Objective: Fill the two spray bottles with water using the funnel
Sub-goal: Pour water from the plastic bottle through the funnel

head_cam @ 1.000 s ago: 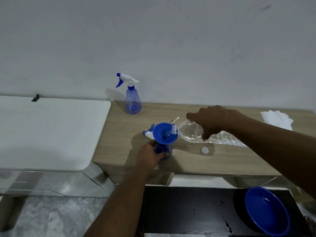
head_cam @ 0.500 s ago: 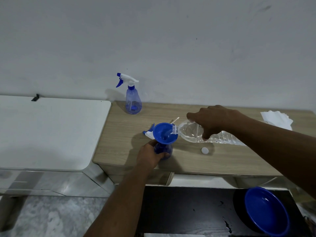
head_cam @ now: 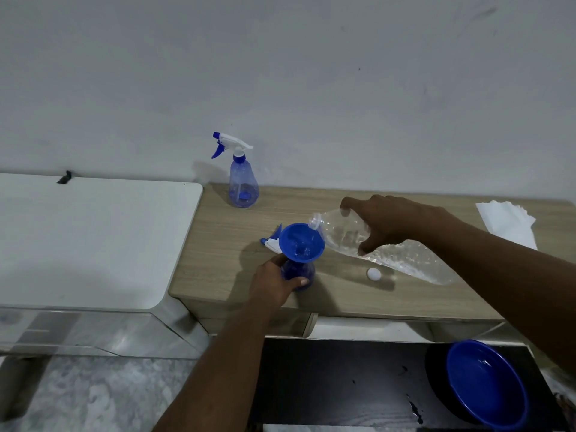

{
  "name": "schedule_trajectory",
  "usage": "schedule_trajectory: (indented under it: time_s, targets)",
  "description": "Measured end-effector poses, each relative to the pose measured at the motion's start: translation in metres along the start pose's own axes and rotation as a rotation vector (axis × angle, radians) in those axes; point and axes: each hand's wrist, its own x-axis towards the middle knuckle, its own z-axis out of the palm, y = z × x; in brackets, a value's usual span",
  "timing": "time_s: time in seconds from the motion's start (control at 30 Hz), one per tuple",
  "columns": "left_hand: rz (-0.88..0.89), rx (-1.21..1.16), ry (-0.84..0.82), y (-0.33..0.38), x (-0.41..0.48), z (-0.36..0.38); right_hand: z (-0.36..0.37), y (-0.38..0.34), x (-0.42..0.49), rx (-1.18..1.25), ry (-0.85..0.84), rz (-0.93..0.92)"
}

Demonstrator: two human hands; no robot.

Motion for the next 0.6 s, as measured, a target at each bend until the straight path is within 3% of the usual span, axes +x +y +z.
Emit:
schedule_trajectory:
  time_s: [0.4,0.6]
  targets:
    - [-0.009,0.005,0.0,-0.003,0.003,0.001,0.002,0.02,0.0,0.641,0.482,0.092]
    - [-0.001,0.027,-0.006,-0.004,0.004,0.0,0.032,0.011,0.014,0.84,0.627,0.149]
